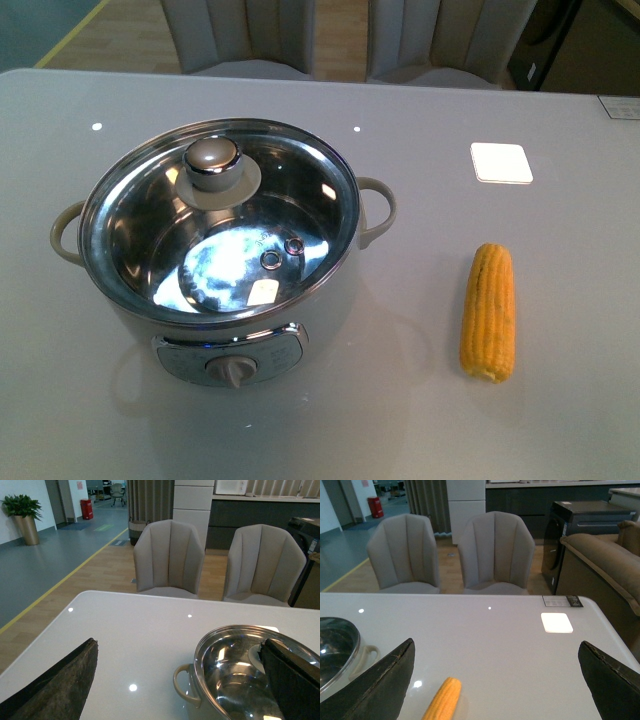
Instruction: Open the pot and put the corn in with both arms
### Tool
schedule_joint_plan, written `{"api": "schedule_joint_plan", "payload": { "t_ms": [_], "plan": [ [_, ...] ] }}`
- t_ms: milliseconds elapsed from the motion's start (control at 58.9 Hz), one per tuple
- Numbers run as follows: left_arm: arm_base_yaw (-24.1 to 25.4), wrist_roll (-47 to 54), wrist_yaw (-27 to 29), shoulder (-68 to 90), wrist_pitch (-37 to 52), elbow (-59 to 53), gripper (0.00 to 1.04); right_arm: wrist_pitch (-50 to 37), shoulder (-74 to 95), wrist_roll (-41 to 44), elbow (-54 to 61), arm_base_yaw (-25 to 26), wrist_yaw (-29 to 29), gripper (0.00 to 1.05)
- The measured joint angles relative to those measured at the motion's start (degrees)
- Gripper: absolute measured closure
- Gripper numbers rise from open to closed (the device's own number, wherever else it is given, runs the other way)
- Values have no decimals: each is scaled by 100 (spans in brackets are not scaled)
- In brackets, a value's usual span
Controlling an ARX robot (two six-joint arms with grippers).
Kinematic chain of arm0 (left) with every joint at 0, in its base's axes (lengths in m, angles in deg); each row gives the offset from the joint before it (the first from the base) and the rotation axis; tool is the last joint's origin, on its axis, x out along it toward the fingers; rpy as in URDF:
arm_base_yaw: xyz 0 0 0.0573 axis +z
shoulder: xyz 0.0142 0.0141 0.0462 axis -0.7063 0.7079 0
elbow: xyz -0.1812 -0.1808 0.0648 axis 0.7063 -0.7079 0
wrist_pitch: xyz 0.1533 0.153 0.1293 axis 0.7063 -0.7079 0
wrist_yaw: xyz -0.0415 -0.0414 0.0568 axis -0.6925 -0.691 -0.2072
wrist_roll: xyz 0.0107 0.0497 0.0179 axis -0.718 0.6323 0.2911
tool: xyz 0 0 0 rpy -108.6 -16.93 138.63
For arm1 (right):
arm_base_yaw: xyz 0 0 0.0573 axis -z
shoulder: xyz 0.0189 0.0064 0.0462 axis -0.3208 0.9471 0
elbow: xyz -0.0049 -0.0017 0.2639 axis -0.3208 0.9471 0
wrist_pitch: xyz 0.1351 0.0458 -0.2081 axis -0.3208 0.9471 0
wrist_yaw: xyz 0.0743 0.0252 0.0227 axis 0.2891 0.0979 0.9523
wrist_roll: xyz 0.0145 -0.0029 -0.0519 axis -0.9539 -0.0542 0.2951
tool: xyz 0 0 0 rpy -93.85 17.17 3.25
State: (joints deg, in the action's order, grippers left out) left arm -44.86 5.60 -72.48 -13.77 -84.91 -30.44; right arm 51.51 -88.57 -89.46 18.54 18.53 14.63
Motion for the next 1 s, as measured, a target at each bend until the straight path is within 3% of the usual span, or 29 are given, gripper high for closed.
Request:
{"api": "schedule_joint_plan", "payload": {
  "t_ms": [102, 204, 475, 866, 1001],
  "plan": [
    [-111, -649, 450, 785, -1038, 439, 7, 0, 0, 2, 0, 0, -2, 9],
    [-94, -1019, 334, 1486, -789, 549, 7, 0, -4, 0, 0, 0, 0, 9],
    [-55, -1047, -463, 3379, 1349, 719, 7, 0, -4, 2, 0, 0, 0, 9],
    [-483, -24, -1679, 7591, 5331, 1049, 7, 0, -4, 2, 0, 0, 0, 9],
    [-595, 367, -2015, 8618, 5779, 1373, 7, 0, -4, 2, 0, 0, 0, 9]
  ]
}}
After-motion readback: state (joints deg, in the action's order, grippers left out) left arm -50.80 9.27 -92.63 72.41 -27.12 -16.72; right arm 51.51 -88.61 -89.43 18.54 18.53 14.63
